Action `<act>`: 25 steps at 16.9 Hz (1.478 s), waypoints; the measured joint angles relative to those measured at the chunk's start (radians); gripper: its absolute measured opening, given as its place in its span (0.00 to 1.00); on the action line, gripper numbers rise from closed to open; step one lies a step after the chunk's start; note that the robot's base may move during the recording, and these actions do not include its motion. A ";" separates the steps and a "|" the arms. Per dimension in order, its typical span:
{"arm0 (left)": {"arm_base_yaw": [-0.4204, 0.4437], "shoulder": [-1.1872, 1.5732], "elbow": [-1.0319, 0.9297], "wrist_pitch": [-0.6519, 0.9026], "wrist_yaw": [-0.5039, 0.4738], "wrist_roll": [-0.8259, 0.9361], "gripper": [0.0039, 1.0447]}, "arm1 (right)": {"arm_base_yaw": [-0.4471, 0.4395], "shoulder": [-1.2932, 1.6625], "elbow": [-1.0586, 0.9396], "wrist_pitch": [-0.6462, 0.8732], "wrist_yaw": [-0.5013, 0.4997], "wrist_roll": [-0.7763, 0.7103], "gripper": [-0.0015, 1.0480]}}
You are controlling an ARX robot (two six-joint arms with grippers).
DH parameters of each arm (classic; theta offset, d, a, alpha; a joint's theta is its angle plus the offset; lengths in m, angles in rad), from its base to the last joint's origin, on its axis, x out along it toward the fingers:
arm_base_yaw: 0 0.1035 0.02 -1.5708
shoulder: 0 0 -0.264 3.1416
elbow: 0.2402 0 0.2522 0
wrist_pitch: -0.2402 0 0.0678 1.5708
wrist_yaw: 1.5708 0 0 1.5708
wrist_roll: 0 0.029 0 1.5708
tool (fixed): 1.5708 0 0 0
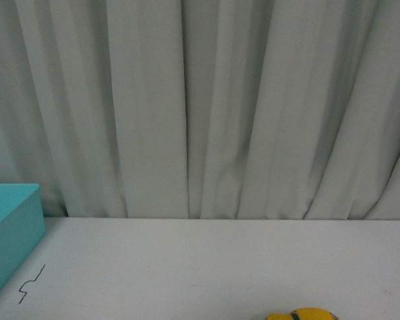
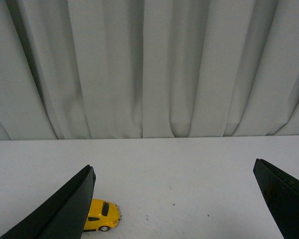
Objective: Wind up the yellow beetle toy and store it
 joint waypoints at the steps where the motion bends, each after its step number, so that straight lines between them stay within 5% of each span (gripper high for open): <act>1: 0.000 0.000 0.000 0.000 0.000 0.000 0.94 | 0.000 0.000 0.000 0.000 0.000 0.000 0.94; 8: 0.000 0.000 0.000 0.000 0.000 0.000 0.94 | 0.000 0.000 0.000 0.000 0.000 0.000 0.94; 9: 0.000 0.000 0.000 0.000 0.000 0.000 0.94 | 0.012 0.019 0.000 0.095 0.076 0.018 0.94; 11: 0.000 0.000 0.000 0.000 0.000 0.000 0.94 | -0.165 0.248 0.001 0.361 -0.086 0.023 0.94; 14: 0.000 0.000 0.000 0.001 -0.002 0.000 0.94 | -0.500 0.816 0.154 0.887 -0.476 0.065 0.94; 15: 0.000 0.000 0.000 0.000 0.000 0.000 0.94 | -0.547 0.945 0.226 0.970 -0.559 0.080 0.94; 17: 0.000 0.000 0.000 0.000 0.000 0.000 0.94 | -0.530 1.142 0.355 0.901 -0.704 0.037 0.94; 20: 0.000 0.000 0.000 0.000 0.000 0.000 0.94 | -0.390 1.272 0.594 0.592 -0.834 -0.220 0.94; 25: 0.000 0.000 0.000 0.000 0.000 0.000 0.94 | -0.136 1.612 0.944 -0.106 -0.697 -0.937 0.94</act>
